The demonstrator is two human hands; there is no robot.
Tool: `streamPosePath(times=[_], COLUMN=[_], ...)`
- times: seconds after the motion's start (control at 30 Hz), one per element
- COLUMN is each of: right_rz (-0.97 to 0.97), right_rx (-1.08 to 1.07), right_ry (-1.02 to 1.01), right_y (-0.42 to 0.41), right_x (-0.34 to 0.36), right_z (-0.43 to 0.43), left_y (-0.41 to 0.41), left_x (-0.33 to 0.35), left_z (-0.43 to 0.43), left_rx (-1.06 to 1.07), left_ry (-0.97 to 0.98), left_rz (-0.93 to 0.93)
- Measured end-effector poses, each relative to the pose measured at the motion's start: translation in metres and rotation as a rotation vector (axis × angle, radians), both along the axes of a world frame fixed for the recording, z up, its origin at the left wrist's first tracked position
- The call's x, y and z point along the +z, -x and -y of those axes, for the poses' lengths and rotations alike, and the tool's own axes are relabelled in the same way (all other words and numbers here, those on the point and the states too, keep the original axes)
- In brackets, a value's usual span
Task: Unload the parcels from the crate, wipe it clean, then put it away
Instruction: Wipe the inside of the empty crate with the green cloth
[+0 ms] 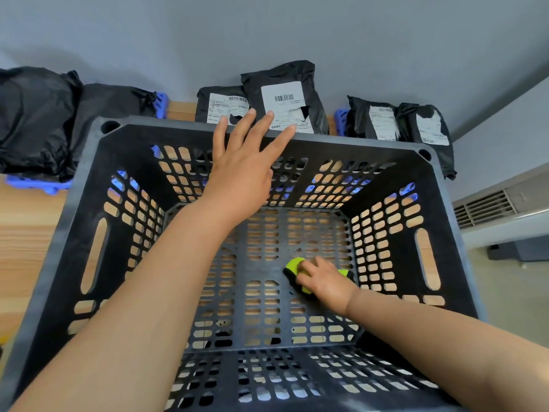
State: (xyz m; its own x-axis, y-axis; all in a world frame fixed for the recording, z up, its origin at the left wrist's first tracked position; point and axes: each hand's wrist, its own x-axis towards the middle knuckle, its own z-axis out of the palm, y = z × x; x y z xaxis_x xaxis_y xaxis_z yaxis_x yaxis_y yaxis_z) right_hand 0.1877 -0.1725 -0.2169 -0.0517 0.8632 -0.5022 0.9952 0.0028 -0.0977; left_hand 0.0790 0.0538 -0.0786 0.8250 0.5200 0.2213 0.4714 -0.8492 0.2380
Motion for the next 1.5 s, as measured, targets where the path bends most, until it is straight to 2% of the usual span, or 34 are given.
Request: streamPosePath(times=[0.37, 0.47, 0.6, 0.83, 1.07, 1.23, 1.43, 1.5], right_rz=[-0.188, -0.179, -0.095, -0.155, -0.039, 0.132, 0.219, 0.230], right_rx=[0.437, 0.524, 0.401, 0.479, 0.266, -0.050, -0.292, -0.363], right_ry=[0.326, 0.251, 0.110, 0.004, -0.071, -0.181, -0.004, -0.012], right_y=[0.013, 0.003, -0.019, -0.030, -0.045, -0.066, -0.056, -0.046], right_x=[0.025, 0.022, 0.016, 0.008, -0.003, 0.009, 0.007, 0.007], right_z=[0.034, 0.029, 0.006, -0.004, -0.024, -0.054, -0.058, -0.051], left_y=[-0.001, -0.002, -0.002, -0.003, -0.003, -0.002, -0.001, -0.002], left_x=[0.000, 0.000, 0.000, -0.001, -0.001, 0.000, 0.000, 0.000], left_z=[-0.002, -0.001, -0.001, -0.001, 0.001, 0.002, 0.002, 0.001], left_rx=[0.000, -0.002, -0.003, 0.000, 0.005, 0.005, 0.008, 0.011], left_ry=[0.018, 0.025, 0.019, 0.011, 0.011, 0.002, -0.001, -0.001], left_rz=[0.015, 0.015, 0.023, 0.027, 0.014, 0.015, -0.001, 0.000])
